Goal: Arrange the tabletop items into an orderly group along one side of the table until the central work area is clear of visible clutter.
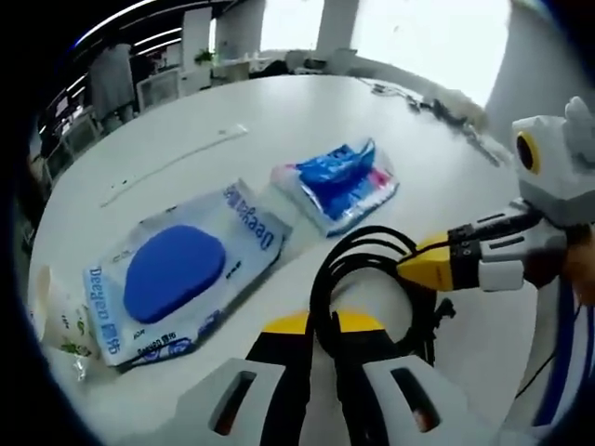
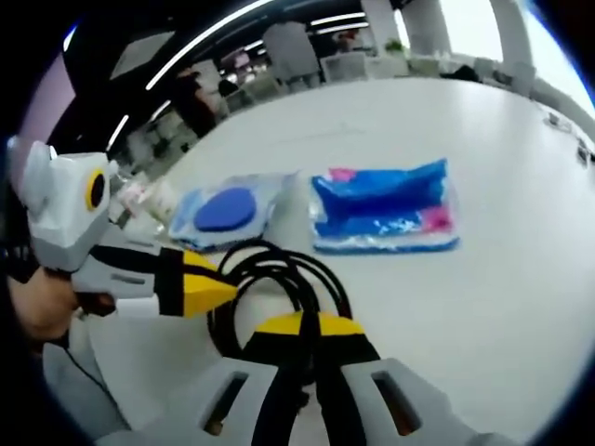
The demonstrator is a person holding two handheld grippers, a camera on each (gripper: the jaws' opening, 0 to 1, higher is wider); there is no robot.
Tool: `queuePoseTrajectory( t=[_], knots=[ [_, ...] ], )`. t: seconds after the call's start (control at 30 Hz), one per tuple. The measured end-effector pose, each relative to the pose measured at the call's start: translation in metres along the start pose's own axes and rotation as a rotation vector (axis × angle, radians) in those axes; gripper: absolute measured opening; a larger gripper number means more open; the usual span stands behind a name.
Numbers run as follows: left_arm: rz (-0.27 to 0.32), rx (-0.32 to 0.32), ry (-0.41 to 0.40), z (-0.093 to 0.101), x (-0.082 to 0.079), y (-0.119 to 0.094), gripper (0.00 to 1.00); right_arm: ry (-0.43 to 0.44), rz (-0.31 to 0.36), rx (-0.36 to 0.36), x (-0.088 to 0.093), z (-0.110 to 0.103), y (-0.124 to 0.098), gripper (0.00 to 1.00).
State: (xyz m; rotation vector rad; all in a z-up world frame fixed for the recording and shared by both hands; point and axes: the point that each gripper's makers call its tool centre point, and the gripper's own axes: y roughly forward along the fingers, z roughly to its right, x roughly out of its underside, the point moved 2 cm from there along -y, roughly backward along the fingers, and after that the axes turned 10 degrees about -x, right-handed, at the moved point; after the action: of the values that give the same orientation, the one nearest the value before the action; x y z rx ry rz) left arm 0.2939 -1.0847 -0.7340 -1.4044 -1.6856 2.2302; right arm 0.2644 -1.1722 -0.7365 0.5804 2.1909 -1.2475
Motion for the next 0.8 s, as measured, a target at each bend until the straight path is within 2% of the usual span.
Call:
queuePoseTrajectory(
  t=[0.33, 0.8],
  knots=[
    [-0.017, 0.005, 0.038, 0.000, 0.004, 0.011, 0.08, 0.000, -0.010, -0.016, 0.005, 0.005, 0.003, 0.00],
    [-0.018, 0.006, 0.023, -0.001, 0.001, 0.015, 0.08, 0.010, -0.011, -0.035, 0.005, 0.005, 0.004, 0.00]
  ],
)
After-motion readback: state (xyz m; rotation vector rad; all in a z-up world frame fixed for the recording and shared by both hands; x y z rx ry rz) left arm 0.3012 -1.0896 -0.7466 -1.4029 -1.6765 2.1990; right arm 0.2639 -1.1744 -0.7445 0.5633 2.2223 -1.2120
